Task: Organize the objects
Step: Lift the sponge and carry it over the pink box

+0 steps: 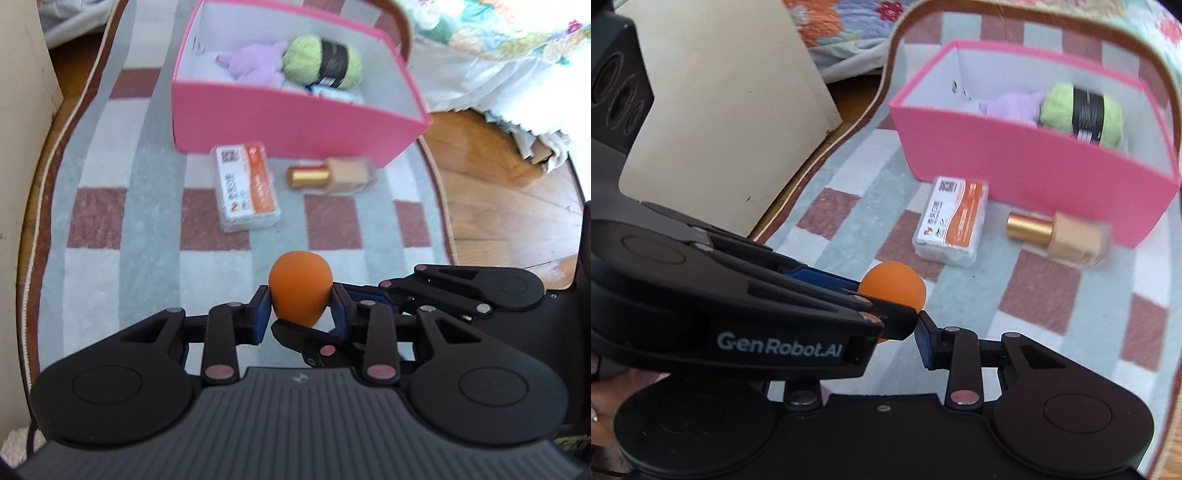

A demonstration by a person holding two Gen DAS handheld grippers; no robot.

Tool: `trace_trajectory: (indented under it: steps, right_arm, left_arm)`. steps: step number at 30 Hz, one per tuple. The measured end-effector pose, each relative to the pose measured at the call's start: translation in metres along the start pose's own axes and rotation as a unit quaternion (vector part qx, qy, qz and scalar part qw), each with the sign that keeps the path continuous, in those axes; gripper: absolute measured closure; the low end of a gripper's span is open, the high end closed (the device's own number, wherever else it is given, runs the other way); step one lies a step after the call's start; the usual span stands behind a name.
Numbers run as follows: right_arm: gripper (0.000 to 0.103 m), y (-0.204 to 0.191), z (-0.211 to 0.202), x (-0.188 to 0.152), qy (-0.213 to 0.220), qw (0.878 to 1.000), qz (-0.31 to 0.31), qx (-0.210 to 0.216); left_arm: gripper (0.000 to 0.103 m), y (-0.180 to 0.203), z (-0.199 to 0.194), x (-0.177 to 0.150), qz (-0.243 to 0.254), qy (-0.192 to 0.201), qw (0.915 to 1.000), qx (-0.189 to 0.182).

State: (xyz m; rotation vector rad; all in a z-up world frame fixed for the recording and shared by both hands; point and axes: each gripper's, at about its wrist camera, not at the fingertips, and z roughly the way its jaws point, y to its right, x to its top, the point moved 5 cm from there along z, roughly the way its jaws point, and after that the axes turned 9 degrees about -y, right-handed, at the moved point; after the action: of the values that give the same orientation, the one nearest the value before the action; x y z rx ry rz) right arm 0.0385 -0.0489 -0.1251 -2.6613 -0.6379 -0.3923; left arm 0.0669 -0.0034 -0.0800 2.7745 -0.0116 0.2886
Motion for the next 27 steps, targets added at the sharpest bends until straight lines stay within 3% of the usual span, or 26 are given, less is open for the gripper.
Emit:
trace_trajectory:
  steps: [15,23,27]
  right_arm:
    - [0.062,0.025,-0.107,0.052,0.082,0.995,-0.002,-0.063]
    - [0.062,0.064,-0.125,0.075,0.100,0.991,0.017,-0.088]
    - [0.062,0.088,-0.122,0.087,0.108,0.990,0.029,-0.090]
  left_arm:
    - [0.070,0.077,-0.071,0.074,0.062,0.075,0.9950,-0.021]
    - [0.070,0.107,-0.061,0.118,0.081,0.082,0.9929,-0.028]
    - [0.070,0.109,-0.046,0.146,0.065,0.075,0.9944,-0.037]
